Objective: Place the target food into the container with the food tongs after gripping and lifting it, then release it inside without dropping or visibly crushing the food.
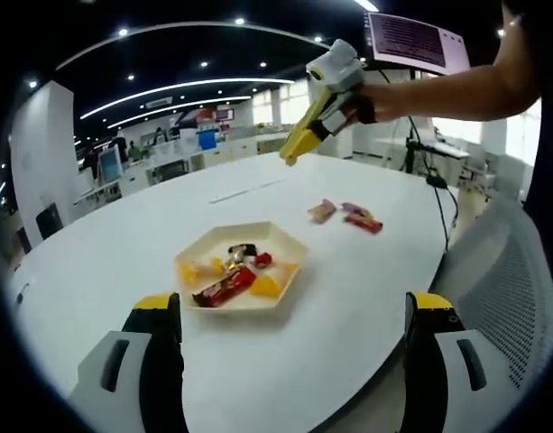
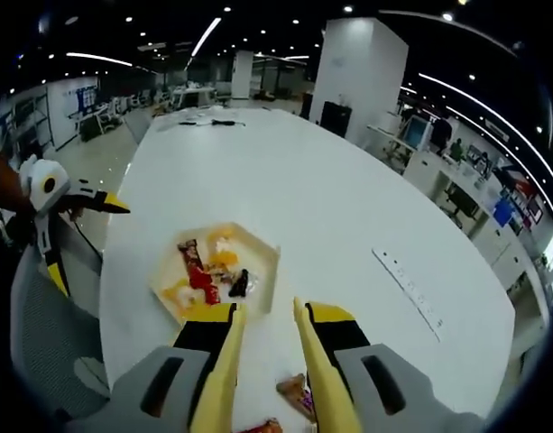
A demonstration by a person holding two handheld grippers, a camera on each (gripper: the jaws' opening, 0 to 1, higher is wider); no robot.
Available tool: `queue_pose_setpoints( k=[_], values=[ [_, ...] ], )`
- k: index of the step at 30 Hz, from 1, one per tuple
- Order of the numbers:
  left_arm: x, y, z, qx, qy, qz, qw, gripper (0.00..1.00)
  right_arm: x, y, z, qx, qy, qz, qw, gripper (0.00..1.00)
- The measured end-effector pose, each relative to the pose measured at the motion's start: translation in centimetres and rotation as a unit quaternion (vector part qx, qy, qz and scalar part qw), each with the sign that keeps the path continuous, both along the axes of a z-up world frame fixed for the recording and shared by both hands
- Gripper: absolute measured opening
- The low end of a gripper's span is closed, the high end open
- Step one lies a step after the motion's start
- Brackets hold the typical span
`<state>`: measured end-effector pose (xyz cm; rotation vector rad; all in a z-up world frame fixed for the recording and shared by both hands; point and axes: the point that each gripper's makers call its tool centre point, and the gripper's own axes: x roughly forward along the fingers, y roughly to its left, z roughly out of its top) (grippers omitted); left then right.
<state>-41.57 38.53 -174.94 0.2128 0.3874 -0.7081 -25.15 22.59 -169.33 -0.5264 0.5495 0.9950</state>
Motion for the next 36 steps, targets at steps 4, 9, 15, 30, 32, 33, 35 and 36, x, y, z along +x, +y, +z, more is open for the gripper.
queue_pose_setpoints(
  k=[4, 9, 15, 30, 32, 33, 35, 36],
  values=[
    [0.0, 0.0, 0.1, -0.001, -0.001, 0.001, 1.0000, 0.99, -0.6, -1.8, -0.7, 0.001, 0.004, -0.021, 0.9998, 0.29],
    [0.1, 0.1, 0.1, -0.001, -0.003, 0.002, 1.0000, 0.99, -1.5, -3.8, -1.4, 0.003, 0.009, -0.041, 0.9991, 0.29],
    [0.0, 0.1, 0.2, -0.004, -0.004, 0.002, 1.0000, 0.99, -2.5, -6.2, -2.1, -0.002, 0.009, -0.061, 0.9981, 0.29],
    [0.4, 0.6, 0.6, -0.010, -0.011, 0.015, 0.9998, 0.99, -4.9, -11.9, -3.1, 0.011, 0.014, -0.136, 0.9905, 0.29],
    [0.3, 0.6, 0.5, -0.007, -0.010, 0.014, 0.9998, 0.99, -5.2, -12.1, -3.3, 0.009, 0.013, -0.138, 0.9903, 0.29],
    [0.3, 0.5, 0.5, -0.007, -0.010, 0.012, 0.9999, 0.99, -5.4, -12.2, -3.4, 0.008, 0.012, -0.141, 0.9900, 0.29],
    [0.2, 0.4, 0.5, -0.005, -0.010, 0.010, 0.9999, 0.99, -5.7, -12.2, -3.6, 0.010, 0.015, -0.145, 0.9892, 0.29],
    [0.2, 0.4, 0.5, -0.005, -0.010, 0.010, 0.9999, 0.99, -5.8, -12.2, -3.7, 0.012, 0.014, -0.148, 0.9888, 0.29]
  ],
)
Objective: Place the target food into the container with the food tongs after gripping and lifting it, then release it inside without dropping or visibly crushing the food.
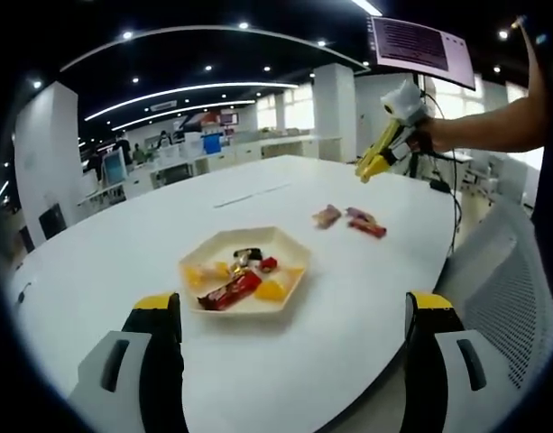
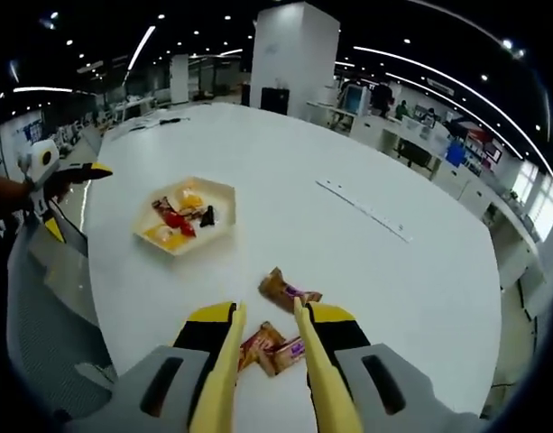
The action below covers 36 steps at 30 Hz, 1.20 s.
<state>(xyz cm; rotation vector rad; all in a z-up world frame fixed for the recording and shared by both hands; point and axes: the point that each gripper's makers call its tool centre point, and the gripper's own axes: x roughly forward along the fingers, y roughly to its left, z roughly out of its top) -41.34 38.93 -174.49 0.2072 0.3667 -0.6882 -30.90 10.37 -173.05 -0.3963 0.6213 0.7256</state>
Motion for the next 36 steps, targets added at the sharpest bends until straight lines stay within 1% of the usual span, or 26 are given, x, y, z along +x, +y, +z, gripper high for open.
queue_pose_setpoints(
  k=[2, 8, 13, 14, 16, 21, 25, 27, 31, 36],
  values=[
    [0.0, 0.0, 0.1, -0.002, 0.000, 0.000, 1.0000, 0.99, -0.1, 0.1, -0.4, 0.000, 0.001, -0.003, 1.0000, 0.29],
    [0.0, 0.0, 0.0, -0.003, 0.001, 0.000, 1.0000, 0.99, -0.6, 0.2, -2.4, 0.002, 0.010, -0.018, 0.9998, 0.29],
    [0.1, 0.1, 0.0, -0.002, 0.000, 0.001, 1.0000, 0.99, -1.1, 0.0, -4.8, 0.002, 0.030, -0.029, 0.9991, 0.29],
    [0.0, 0.1, 0.0, -0.002, 0.001, 0.001, 1.0000, 0.99, -1.3, 0.1, -5.2, 0.007, 0.036, -0.034, 0.9988, 0.29],
    [0.0, 0.1, 0.1, -0.003, -0.001, 0.001, 1.0000, 0.99, -1.4, 0.3, -5.7, 0.009, 0.038, -0.038, 0.9985, 0.29],
    [0.0, 0.0, 0.1, -0.002, -0.001, 0.001, 1.0000, 0.99, -1.5, 0.1, -7.6, 0.002, 0.049, -0.060, 0.9970, 0.29],
    [0.0, 0.1, 0.1, -0.003, -0.001, 0.002, 1.0000, 0.99, -1.5, -0.1, -8.4, -0.004, 0.055, -0.075, 0.9957, 0.29],
    [0.1, 0.0, 0.2, -0.004, -0.002, 0.001, 1.0000, 0.99, -1.5, -0.2, -8.5, 0.000, 0.059, -0.084, 0.9947, 0.29],
    [0.0, 0.0, 0.1, -0.003, -0.001, 0.000, 1.0000, 0.99, -1.5, -0.2, -8.8, -0.002, 0.065, -0.089, 0.9939, 0.29],
    [0.0, 0.1, 0.1, -0.004, 0.000, 0.002, 1.0000, 0.99, -1.5, -1.1, -9.1, -0.015, 0.072, -0.092, 0.9930, 0.29]
  ],
)
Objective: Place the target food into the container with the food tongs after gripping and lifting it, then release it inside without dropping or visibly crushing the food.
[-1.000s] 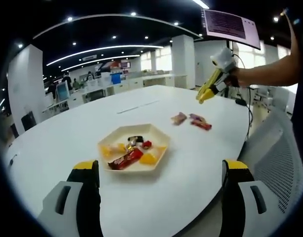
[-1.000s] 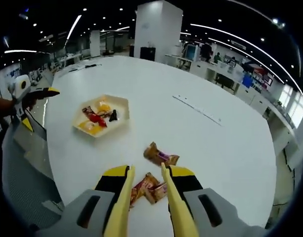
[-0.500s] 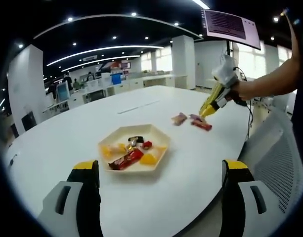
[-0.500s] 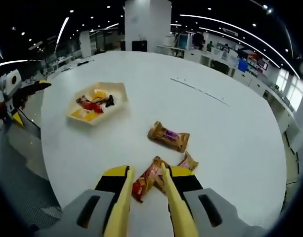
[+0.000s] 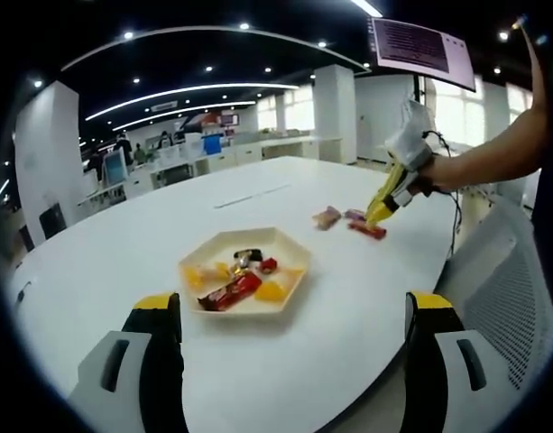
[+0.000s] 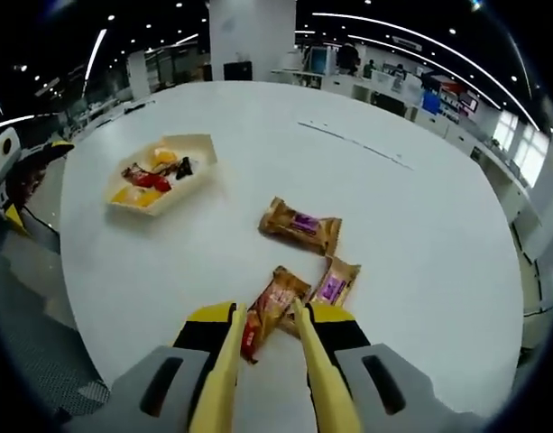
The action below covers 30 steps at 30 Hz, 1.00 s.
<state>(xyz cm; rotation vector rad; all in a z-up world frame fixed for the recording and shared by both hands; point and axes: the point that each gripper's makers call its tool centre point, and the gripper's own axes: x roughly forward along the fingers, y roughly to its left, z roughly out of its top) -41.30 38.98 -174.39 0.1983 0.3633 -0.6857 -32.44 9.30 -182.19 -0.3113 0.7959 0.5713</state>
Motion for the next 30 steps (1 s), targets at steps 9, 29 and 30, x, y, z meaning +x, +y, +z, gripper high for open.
queue_pose_setpoints(
  k=[9, 29, 30],
  values=[
    [-0.1, -0.1, 0.0, -0.001, 0.002, -0.002, 1.0000, 0.99, 0.1, 0.7, -0.6, 0.015, 0.022, -0.039, 0.9989, 0.29],
    [0.0, 0.0, 0.0, -0.003, 0.001, 0.000, 1.0000, 0.99, -0.3, 1.4, -0.7, -0.030, 0.031, 0.050, 0.9978, 0.29],
    [0.0, 0.0, 0.0, -0.004, 0.001, -0.001, 1.0000, 0.99, -0.3, 1.3, -0.7, -0.030, 0.033, 0.045, 0.9980, 0.29]
  ],
)
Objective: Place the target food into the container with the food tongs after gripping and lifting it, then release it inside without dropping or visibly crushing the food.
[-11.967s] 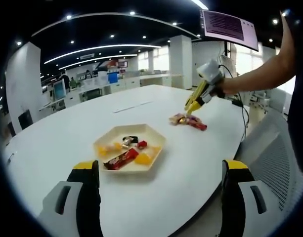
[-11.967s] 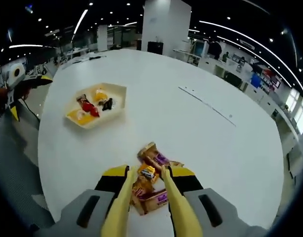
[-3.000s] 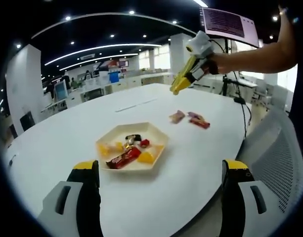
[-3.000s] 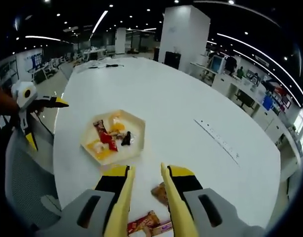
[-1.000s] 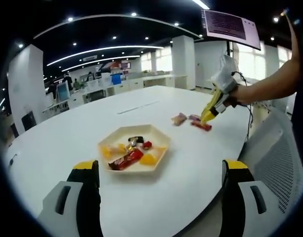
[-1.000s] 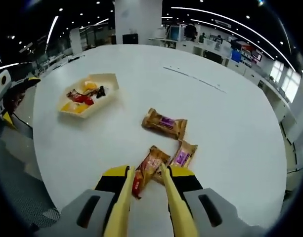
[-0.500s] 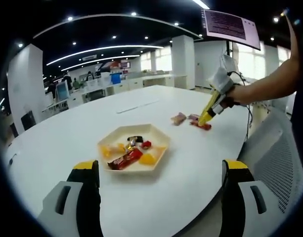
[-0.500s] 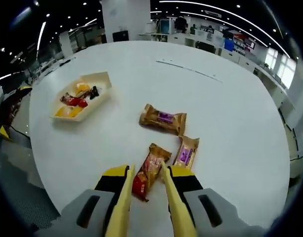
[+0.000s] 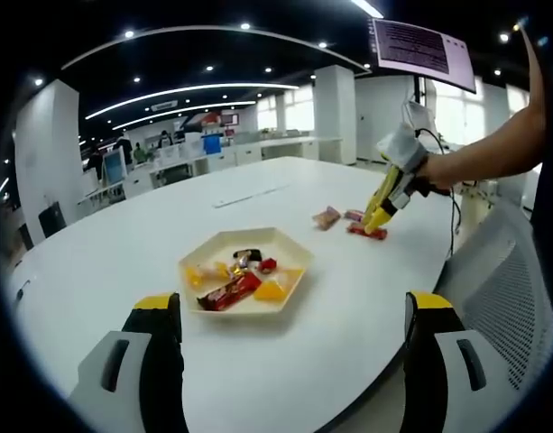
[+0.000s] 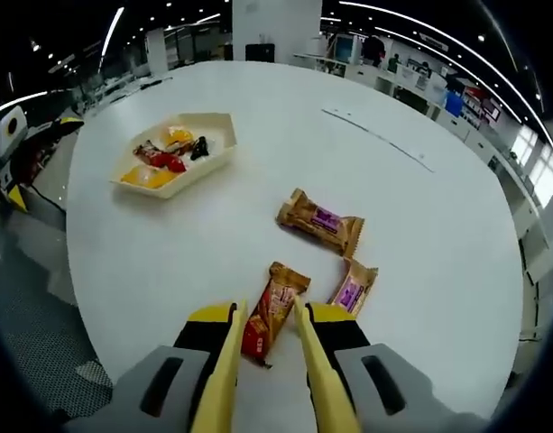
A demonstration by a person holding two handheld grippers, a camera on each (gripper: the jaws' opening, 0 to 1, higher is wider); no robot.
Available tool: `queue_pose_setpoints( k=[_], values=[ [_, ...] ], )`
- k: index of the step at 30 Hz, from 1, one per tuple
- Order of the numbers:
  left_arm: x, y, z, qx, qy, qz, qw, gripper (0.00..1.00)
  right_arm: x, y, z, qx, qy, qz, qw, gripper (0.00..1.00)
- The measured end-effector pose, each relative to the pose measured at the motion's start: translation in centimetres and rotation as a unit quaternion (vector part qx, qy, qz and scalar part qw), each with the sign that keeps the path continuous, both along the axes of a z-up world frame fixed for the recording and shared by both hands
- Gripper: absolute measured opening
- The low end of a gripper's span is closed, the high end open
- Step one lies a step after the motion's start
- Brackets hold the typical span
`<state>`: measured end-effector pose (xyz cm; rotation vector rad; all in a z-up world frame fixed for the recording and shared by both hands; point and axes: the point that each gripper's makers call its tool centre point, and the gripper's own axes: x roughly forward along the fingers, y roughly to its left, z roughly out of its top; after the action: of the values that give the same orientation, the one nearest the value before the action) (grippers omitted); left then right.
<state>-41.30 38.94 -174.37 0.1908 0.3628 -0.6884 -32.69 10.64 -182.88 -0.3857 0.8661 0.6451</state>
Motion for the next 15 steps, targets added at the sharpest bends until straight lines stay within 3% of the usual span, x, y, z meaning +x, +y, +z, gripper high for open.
queue_pose_setpoints(
  k=[7, 11, 15],
  values=[
    [-0.1, -0.1, -0.1, 0.002, 0.001, -0.002, 1.0000, 0.99, 0.2, 0.0, -0.2, 0.029, 0.012, -0.033, 0.9990, 0.29],
    [-0.1, -0.1, -0.1, 0.002, 0.002, -0.003, 1.0000, 0.99, 0.2, -0.4, -1.3, 0.021, 0.030, -0.045, 0.9983, 0.29],
    [-0.1, 0.0, -0.1, 0.003, 0.002, -0.002, 1.0000, 0.99, 0.2, -0.6, -1.1, 0.015, 0.017, -0.039, 0.9990, 0.25]
  ],
)
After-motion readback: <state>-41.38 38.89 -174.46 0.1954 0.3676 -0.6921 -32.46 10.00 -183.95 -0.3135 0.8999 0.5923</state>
